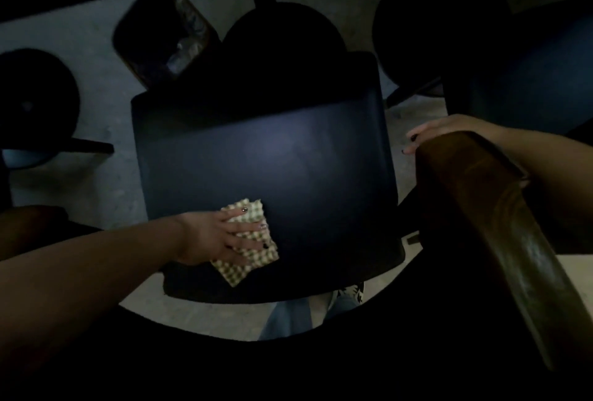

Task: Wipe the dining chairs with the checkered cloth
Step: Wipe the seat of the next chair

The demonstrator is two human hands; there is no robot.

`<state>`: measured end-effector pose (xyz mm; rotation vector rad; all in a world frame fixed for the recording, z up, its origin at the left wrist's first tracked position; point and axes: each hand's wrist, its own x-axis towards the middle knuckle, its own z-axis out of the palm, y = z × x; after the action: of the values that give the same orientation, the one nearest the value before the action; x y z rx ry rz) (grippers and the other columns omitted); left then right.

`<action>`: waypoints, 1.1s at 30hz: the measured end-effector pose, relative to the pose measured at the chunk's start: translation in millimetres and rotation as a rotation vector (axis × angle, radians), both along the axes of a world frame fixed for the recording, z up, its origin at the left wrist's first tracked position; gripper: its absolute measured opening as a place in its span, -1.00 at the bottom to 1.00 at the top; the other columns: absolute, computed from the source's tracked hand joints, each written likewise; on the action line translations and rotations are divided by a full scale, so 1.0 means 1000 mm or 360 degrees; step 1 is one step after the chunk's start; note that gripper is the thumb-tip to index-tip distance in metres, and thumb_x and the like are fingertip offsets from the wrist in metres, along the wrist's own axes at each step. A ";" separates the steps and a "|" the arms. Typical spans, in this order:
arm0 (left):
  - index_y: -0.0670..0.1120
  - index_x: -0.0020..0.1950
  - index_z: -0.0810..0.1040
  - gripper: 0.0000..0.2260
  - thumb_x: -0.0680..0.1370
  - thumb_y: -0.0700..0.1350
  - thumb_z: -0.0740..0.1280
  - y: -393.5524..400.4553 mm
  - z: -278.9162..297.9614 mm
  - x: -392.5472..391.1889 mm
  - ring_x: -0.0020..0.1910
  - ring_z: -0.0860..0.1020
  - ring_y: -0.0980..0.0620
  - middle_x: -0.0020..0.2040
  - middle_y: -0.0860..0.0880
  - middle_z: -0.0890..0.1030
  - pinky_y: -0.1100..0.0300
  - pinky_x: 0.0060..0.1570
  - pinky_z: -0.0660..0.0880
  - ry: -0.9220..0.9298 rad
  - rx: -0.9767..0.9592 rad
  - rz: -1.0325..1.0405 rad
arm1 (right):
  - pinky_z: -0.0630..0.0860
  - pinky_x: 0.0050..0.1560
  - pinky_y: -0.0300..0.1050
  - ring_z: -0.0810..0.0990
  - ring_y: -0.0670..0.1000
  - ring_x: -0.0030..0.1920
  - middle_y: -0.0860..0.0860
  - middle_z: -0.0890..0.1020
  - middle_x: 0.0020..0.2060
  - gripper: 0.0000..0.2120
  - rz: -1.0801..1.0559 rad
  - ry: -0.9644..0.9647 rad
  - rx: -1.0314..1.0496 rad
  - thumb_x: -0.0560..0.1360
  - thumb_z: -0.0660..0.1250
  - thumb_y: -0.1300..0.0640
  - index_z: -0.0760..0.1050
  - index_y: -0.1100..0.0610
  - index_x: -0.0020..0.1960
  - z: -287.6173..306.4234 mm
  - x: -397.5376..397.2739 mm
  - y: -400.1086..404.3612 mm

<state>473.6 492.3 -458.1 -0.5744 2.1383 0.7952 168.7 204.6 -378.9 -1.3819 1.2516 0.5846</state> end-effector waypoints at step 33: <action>-0.06 0.59 -0.11 -0.34 0.59 -0.23 0.18 -0.131 -0.043 -0.040 0.54 -0.26 -0.19 0.60 -0.06 -0.13 -0.01 0.39 -0.46 0.0282 -0.0907 0.2019 | -0.18 0.51 -0.06 -0.10 0.11 0.53 0.08 -0.11 0.54 -0.09 0.1392 -0.0313 -0.1293 0.38 0.33 0.21 -0.15 0.15 0.55 -0.067 0.141 0.064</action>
<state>433.4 361.7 -500.7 -2.3405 1.9765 0.8285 309.5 268.6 -446.3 -2.6426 0.6729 0.4994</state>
